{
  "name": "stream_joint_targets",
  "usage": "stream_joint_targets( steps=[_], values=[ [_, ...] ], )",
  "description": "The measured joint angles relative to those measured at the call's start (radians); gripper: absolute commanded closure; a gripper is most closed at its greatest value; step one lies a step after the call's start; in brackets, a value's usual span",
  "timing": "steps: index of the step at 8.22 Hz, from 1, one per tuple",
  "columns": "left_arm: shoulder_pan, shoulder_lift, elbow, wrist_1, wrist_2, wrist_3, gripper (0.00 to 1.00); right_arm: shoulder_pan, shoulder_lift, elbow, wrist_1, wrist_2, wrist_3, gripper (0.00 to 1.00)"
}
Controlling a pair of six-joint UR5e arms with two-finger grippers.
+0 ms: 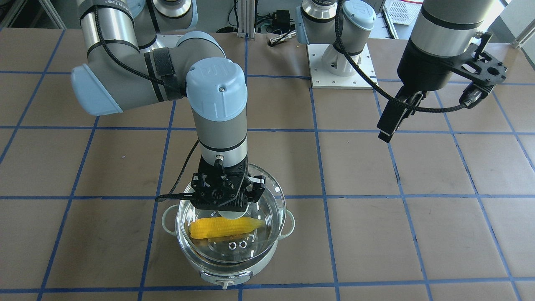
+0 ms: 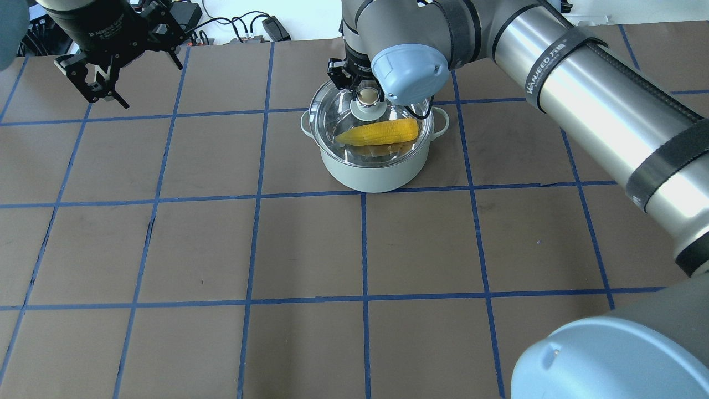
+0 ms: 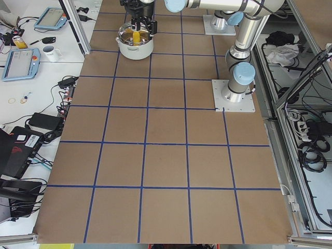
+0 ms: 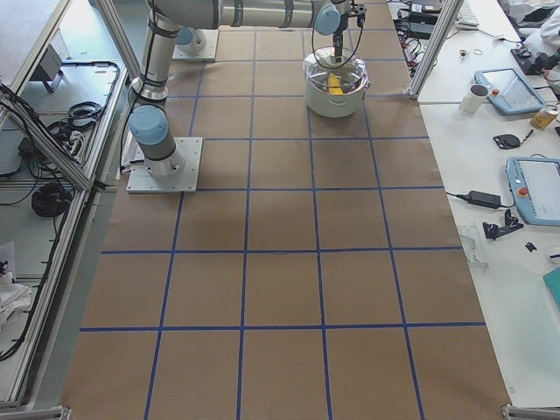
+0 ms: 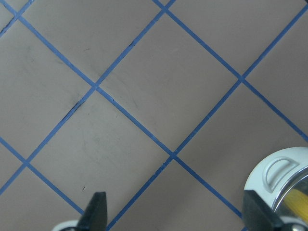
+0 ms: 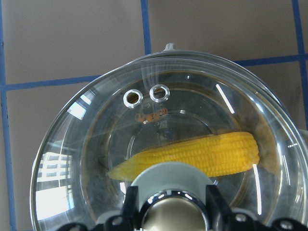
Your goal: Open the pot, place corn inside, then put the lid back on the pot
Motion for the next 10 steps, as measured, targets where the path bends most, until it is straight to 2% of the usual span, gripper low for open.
stream_joint_targets(
  steps=[4, 10],
  values=[
    [0.003, 0.000, 0.009, -0.024, -0.002, 0.178, 0.00, -0.016, 0.010, 0.001, -0.003, 0.000, 0.101, 0.79],
    [0.002, 0.012, 0.012, -0.026, 0.016, 0.357, 0.00, -0.020, 0.018, 0.010, -0.018, -0.002, 0.104, 0.79]
  ],
)
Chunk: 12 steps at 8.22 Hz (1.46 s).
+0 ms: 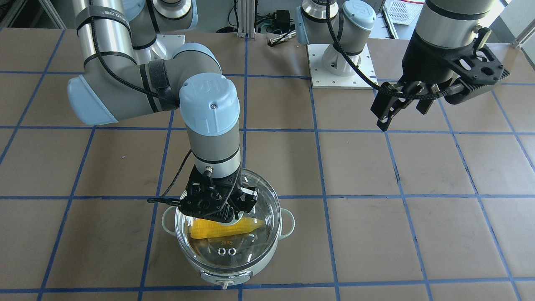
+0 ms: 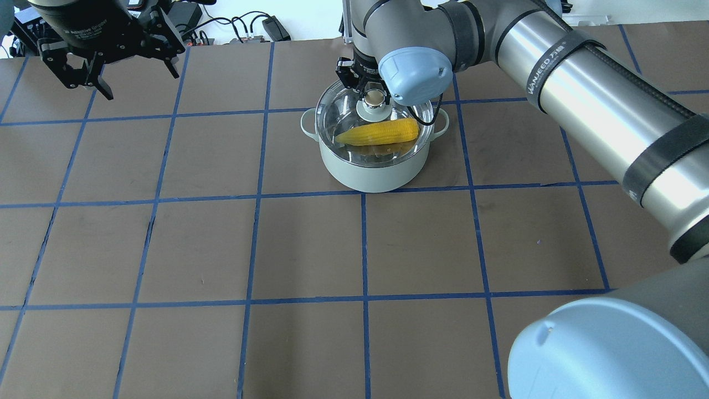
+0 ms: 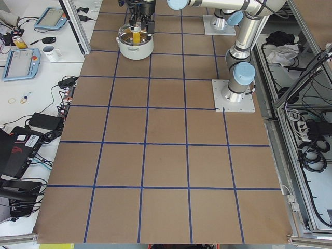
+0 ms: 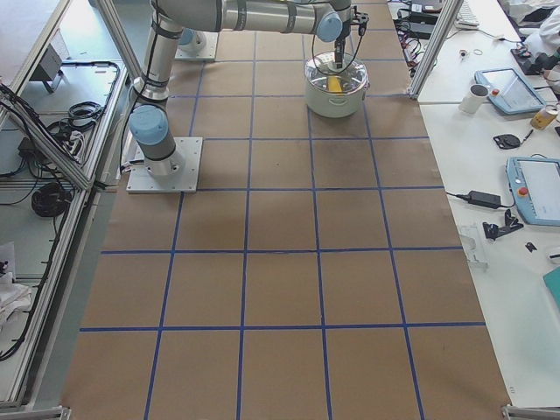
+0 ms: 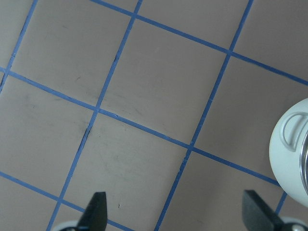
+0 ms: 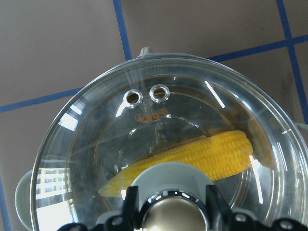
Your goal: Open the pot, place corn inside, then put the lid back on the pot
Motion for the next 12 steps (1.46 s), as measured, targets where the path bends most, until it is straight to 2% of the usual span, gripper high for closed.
stream_joint_targets(
  steps=[7, 10, 12],
  values=[
    [-0.006, 0.034, -0.008, 0.000, -0.008, 0.145, 0.00, 0.000, 0.013, 0.003, -0.035, -0.017, -0.025, 0.79],
    [-0.008, 0.040, -0.005, -0.007, -0.084, 0.169, 0.00, 0.000, 0.013, 0.004, -0.035, -0.025, -0.029, 0.79],
    [-0.009, 0.043, -0.007, -0.018, -0.103, 0.171, 0.00, 0.000, 0.013, 0.005, -0.035, -0.026, -0.027, 0.78]
  ],
)
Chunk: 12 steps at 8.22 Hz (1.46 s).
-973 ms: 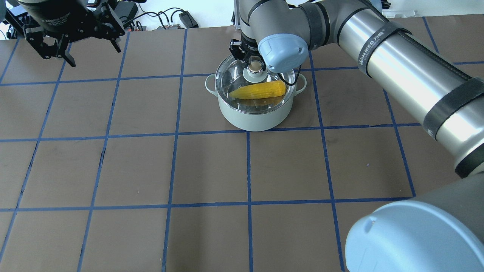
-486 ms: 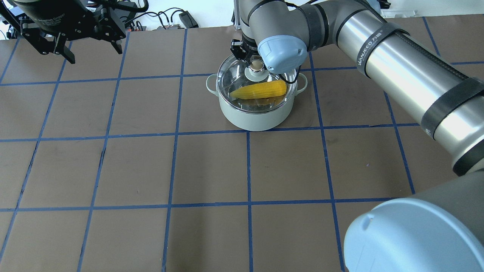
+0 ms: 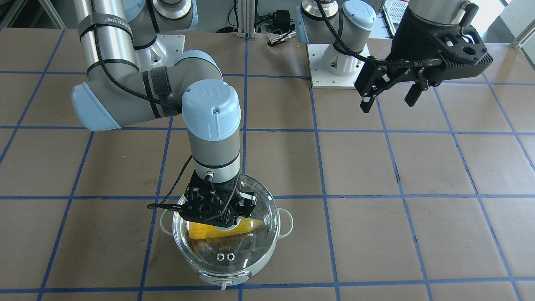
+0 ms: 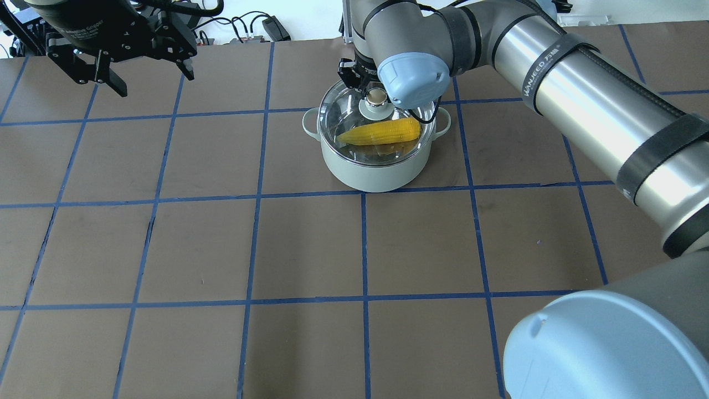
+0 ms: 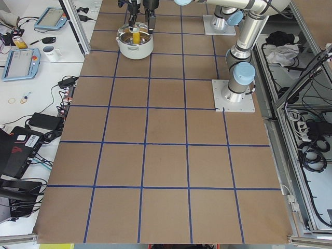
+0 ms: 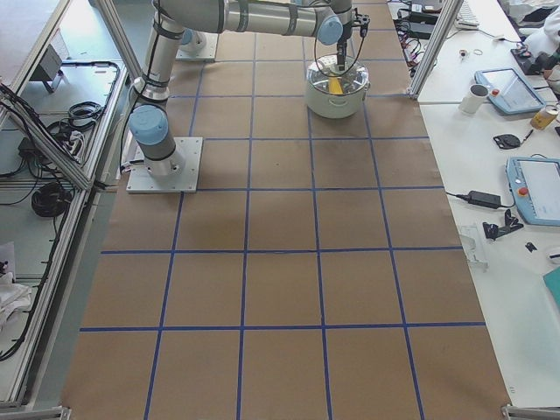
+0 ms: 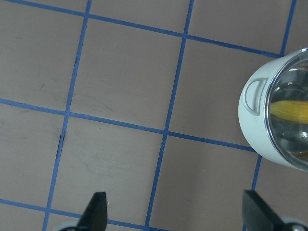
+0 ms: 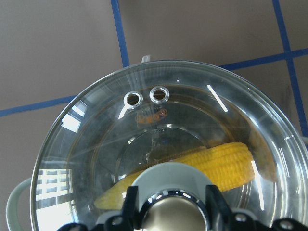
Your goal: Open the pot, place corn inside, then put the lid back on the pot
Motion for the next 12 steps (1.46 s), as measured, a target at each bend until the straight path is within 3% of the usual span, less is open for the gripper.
stream_joint_targets(
  steps=[1, 2, 3, 12],
  values=[
    [0.000, 0.003, 0.000, -0.007, -0.001, 0.000, 0.00, 0.000, 0.002, 0.000, 0.000, 0.000, -0.001, 0.77],
    [0.000, 0.005, 0.000, -0.030, 0.004, 0.000, 0.00, 0.000, 0.003, 0.001, 0.000, 0.000, -0.003, 0.55],
    [0.000, 0.007, 0.002, -0.053, 0.016, 0.000, 0.00, 0.000, 0.004, 0.002, 0.000, 0.000, -0.005, 0.01],
    [0.000, 0.004, -0.001, -0.062, 0.024, -0.003, 0.00, -0.007, -0.094, 0.022, 0.055, 0.015, -0.001, 0.00]
  ],
)
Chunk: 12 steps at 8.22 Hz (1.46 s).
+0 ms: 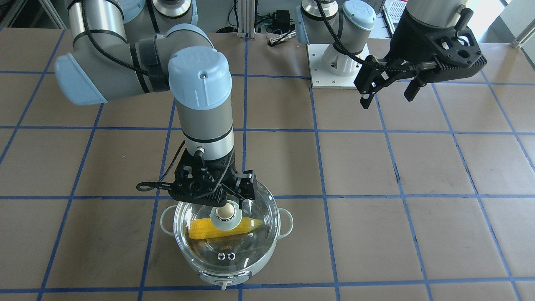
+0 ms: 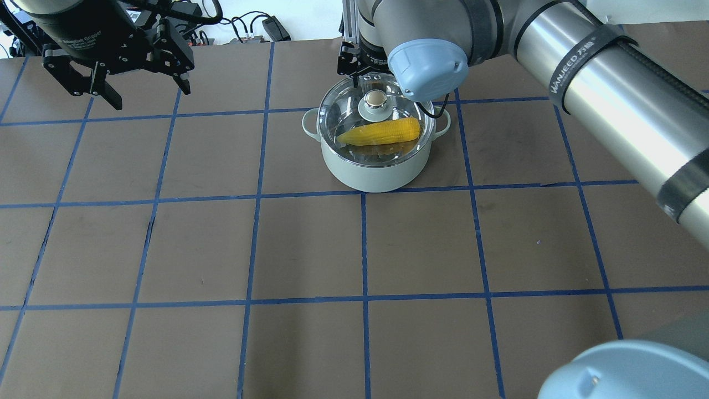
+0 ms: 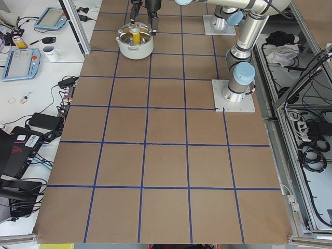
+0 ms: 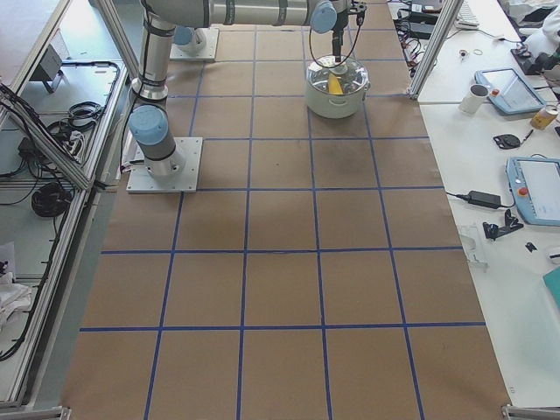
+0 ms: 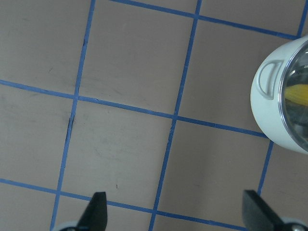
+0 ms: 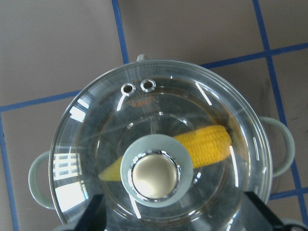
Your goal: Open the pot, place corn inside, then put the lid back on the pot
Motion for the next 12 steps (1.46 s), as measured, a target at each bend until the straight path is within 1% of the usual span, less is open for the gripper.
stream_joint_targets(
  steps=[1, 2, 4, 7, 9, 12],
  values=[
    [0.000, 0.001, 0.001, 0.001, -0.003, 0.001, 0.00, -0.008, -0.051, 0.027, 0.040, 0.000, -0.005, 0.00],
    [0.000, 0.001, 0.000, 0.001, -0.006, 0.002, 0.00, -0.029, -0.128, 0.069, 0.080, 0.013, -0.012, 0.00],
    [0.000, -0.006, -0.001, -0.001, -0.009, 0.025, 0.00, -0.109, -0.293, 0.139, 0.218, 0.068, -0.090, 0.00],
    [-0.002, -0.013, -0.005, -0.003, -0.010, 0.058, 0.00, -0.171, -0.450, 0.163, 0.427, 0.084, -0.153, 0.00],
    [-0.002, -0.013, -0.004, -0.001, -0.010, 0.067, 0.00, -0.178, -0.484, 0.164, 0.480, 0.087, -0.160, 0.00],
    [-0.003, -0.017, -0.004, -0.001, -0.014, 0.073, 0.00, -0.179, -0.488, 0.164, 0.493, 0.083, -0.165, 0.00]
  ],
)
